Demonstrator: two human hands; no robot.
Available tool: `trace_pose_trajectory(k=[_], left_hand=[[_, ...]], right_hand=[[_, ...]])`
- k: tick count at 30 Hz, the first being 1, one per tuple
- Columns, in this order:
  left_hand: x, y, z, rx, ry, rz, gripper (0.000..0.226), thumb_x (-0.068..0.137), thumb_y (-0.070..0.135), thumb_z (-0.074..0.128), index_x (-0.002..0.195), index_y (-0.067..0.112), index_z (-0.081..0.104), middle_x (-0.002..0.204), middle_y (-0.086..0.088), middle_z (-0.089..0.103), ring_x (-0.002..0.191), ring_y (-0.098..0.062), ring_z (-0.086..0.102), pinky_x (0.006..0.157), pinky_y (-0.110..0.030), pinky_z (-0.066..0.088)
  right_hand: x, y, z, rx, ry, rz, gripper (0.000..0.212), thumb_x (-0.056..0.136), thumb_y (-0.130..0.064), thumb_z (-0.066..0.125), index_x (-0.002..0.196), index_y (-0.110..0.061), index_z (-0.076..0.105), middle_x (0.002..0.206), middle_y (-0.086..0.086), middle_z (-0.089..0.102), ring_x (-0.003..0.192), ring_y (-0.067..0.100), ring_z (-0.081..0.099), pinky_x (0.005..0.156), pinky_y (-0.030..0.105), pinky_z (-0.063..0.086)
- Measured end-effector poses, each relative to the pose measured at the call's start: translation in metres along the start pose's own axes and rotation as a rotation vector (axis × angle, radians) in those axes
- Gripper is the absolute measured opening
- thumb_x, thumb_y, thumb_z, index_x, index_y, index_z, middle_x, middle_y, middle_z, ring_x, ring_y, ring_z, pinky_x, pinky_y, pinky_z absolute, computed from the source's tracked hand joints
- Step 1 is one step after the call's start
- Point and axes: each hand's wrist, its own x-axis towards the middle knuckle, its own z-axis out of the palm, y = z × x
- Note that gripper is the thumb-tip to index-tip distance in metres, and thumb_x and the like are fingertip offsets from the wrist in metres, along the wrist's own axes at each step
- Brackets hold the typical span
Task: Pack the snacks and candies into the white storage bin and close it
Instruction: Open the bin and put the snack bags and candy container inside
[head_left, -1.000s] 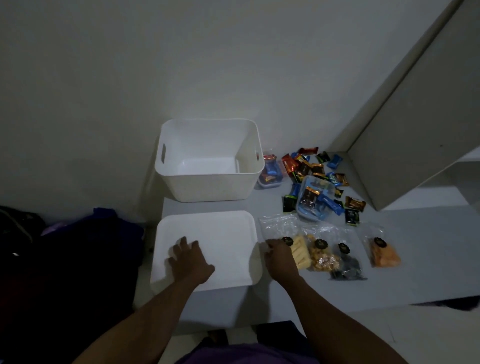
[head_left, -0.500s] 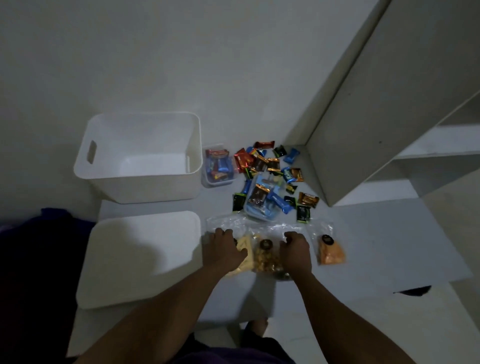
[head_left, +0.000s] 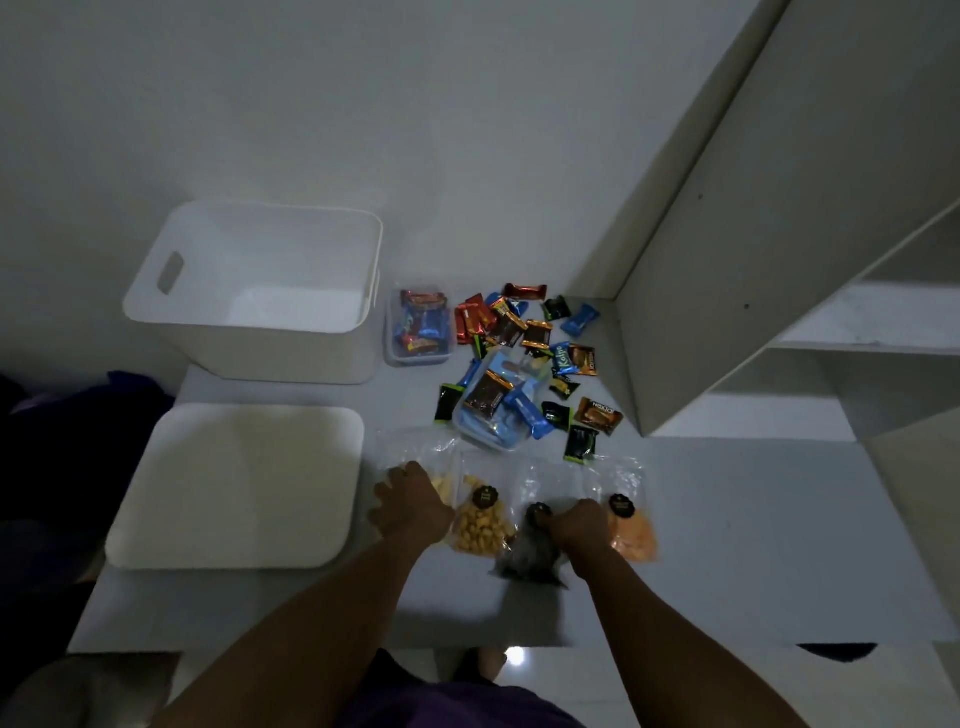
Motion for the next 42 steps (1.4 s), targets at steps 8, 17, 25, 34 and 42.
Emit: trace_pose_trajectory(k=[8,17,25,34,42], left_hand=[[-0.011,0.003,-0.009,-0.417,0.156,-0.017,0.085,0.069,0.032,0.078,0.141,0.017,0.035,0.127,-0.010,0.058,0.112,-0.032,0.059,0.092,-0.048,0.053],[-0.028,-0.002,-0.032,-0.634,0.348,0.023,0.043,0.077,0.020,0.074,0.116,0.012,0.058,0.095,0.001,0.057,0.090,-0.026,0.059,0.075,-0.029,0.039],[-0.011,0.004,-0.081,-1.276,0.400,0.055,0.035,0.083,0.030,0.059,0.103,0.001,0.062,0.086,-0.009,0.062,0.088,-0.031,0.060,0.070,-0.033,0.048],[0.024,0.015,-0.186,-1.355,0.595,0.102,0.018,0.086,0.022,0.072,0.099,0.010,0.066,0.092,-0.002,0.065,0.086,-0.018,0.062,0.076,-0.029,0.051],[0.084,-0.002,-0.287,-1.215,0.575,0.254,0.021,0.080,0.017,0.071,0.102,0.015,0.067,0.097,0.001,0.069,0.085,-0.015,0.064,0.070,-0.024,0.050]], right_hand=[[-0.015,-0.013,-0.023,0.236,0.144,-0.325,0.015,0.084,-0.023,0.067,0.083,-0.017,0.053,0.071,0.005,0.061,0.068,0.020,0.062,0.065,0.039,0.052],[-0.033,-0.071,-0.036,0.374,0.212,-0.598,0.024,0.086,-0.016,0.072,0.100,-0.020,0.054,0.088,-0.007,0.060,0.076,0.003,0.060,0.062,0.019,0.046],[-0.052,-0.152,-0.014,0.423,0.076,-0.804,0.010,0.090,-0.015,0.066,0.093,-0.017,0.056,0.083,-0.006,0.060,0.073,-0.002,0.057,0.065,0.026,0.051],[-0.079,-0.266,0.003,0.557,0.069,-0.964,0.005,0.092,-0.020,0.060,0.096,-0.019,0.057,0.088,-0.005,0.060,0.079,0.004,0.057,0.071,0.039,0.055],[-0.090,-0.371,0.045,0.691,0.023,-0.860,0.011,0.093,-0.030,0.055,0.087,-0.036,0.062,0.093,0.003,0.071,0.086,0.028,0.071,0.075,0.052,0.059]])
